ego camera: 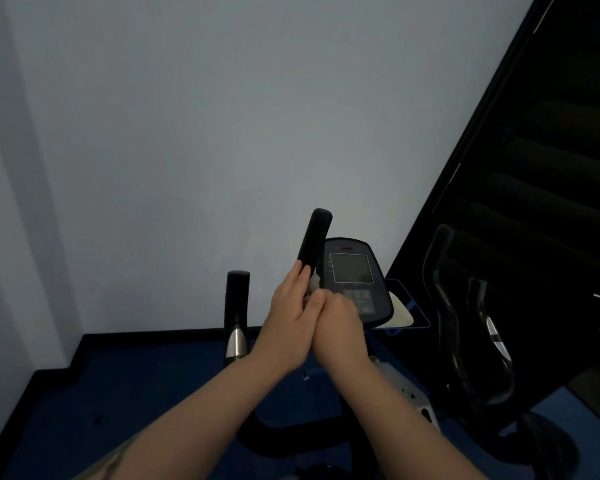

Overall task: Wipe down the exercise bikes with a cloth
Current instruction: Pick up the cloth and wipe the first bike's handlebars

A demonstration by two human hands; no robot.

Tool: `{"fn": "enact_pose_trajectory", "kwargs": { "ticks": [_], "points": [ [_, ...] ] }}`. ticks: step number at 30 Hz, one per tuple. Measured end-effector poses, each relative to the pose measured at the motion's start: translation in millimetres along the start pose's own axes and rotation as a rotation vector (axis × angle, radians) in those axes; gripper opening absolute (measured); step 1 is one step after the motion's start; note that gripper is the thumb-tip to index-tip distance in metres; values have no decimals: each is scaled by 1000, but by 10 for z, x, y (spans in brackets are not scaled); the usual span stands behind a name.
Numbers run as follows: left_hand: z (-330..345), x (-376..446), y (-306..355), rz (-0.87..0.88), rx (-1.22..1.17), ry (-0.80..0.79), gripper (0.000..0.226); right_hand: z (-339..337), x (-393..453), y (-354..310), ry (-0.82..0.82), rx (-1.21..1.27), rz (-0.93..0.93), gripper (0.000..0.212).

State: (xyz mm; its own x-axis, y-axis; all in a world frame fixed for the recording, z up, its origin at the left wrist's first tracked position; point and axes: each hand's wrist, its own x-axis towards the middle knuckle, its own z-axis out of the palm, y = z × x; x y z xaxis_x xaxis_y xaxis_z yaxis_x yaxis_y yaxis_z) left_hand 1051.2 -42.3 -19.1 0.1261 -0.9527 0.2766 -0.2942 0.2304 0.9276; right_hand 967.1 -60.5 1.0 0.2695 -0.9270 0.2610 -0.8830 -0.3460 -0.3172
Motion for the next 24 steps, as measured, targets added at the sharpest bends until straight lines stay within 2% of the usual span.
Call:
{"fn": "enact_pose_trajectory", "kwargs": {
  "ticks": [2, 4, 6, 7, 9, 11, 13, 18, 20, 24],
  "points": [
    [21, -40, 19, -15, 23, 2, 55, -60, -95, 47, -38, 60, -22, 23],
    [-2, -41, 28, -15, 41, -5, 55, -145, -127, 141, -134, 203, 48, 32],
    [-89, 9, 43, 9, 87, -12, 51, -267, -93, 238, -241, 242, 89, 28],
    [-143, 48, 43, 18, 99, -3, 47, -331, -53, 283, -218, 250, 91, 22],
    [-220, 133, 17, 24, 77, 40, 39, -476, 88, 329, 44, 290, 52, 17],
    [-240, 166, -29, 31, 67, 76, 39, -625, 269, 259, 335, 318, -53, 28],
    [-214, 163, -94, 57, 76, 75, 46, -723, 476, 104, 493, 258, -195, 31],
    [-116, 113, -226, 116, 107, 89, 58, -578, 855, -181, 596, -81, -502, 28],
    [-90, 83, -260, 125, 100, 81, 60, -451, 902, -144, 669, -202, -530, 22],
    [-62, 27, -301, 139, 128, 60, 62, -274, 932, -49, 775, -289, -531, 18]
  ]
}}
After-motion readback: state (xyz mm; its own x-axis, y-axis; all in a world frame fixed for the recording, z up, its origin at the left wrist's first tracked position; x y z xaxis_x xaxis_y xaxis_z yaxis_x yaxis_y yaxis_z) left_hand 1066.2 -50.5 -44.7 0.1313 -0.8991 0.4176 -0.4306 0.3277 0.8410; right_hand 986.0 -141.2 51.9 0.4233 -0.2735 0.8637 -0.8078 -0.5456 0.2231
